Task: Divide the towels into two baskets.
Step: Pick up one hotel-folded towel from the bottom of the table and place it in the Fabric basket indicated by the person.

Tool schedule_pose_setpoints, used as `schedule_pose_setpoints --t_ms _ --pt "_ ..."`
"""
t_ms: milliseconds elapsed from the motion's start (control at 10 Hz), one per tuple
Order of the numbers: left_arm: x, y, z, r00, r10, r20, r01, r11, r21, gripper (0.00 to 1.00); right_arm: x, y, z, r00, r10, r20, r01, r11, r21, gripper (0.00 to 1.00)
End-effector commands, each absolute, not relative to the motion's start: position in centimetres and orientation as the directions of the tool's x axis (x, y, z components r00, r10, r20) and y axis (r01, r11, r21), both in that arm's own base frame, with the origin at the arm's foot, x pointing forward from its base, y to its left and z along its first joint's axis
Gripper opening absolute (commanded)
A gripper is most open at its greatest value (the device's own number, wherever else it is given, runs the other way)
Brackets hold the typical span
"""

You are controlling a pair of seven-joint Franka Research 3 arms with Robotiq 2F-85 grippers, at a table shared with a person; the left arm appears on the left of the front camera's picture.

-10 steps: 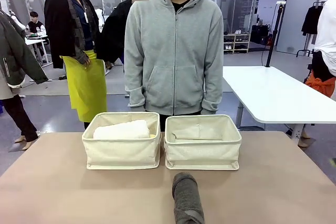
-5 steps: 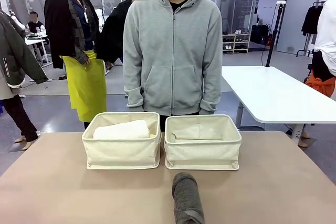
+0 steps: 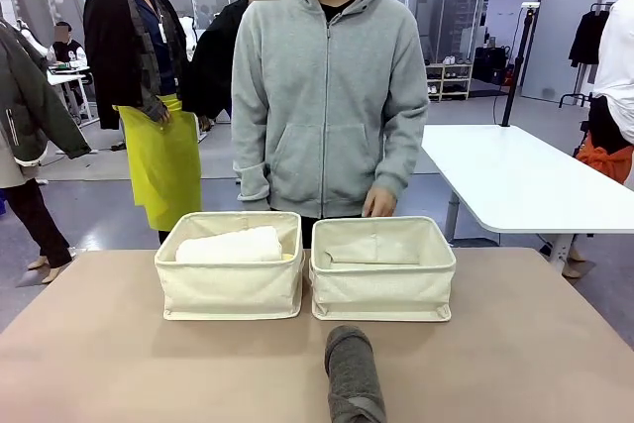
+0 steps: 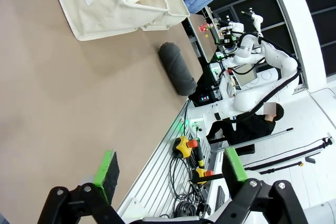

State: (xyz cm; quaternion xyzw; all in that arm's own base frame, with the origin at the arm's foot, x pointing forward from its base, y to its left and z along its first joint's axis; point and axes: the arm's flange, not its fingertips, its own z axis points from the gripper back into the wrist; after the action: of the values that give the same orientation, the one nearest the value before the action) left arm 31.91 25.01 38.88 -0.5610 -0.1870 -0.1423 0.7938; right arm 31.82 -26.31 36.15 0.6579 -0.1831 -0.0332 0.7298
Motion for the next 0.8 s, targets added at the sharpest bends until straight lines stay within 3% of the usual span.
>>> schedule_pose_setpoints --t_ms 0,700 --pt "31.5 25.16 39.23 0.887 -0.019 0.461 0.44 0.335 -0.833 1.0 31.38 -25.82 36.38 0.933 -0.292 0.209 -0.173 0.145 0.974 1.0" --pt "31.5 25.16 39.23 0.887 -0.019 0.461 0.44 0.335 -0.833 1.0 31.81 -26.23 36.08 0.931 -0.289 0.222 -0.191 0.131 0.973 1.0"
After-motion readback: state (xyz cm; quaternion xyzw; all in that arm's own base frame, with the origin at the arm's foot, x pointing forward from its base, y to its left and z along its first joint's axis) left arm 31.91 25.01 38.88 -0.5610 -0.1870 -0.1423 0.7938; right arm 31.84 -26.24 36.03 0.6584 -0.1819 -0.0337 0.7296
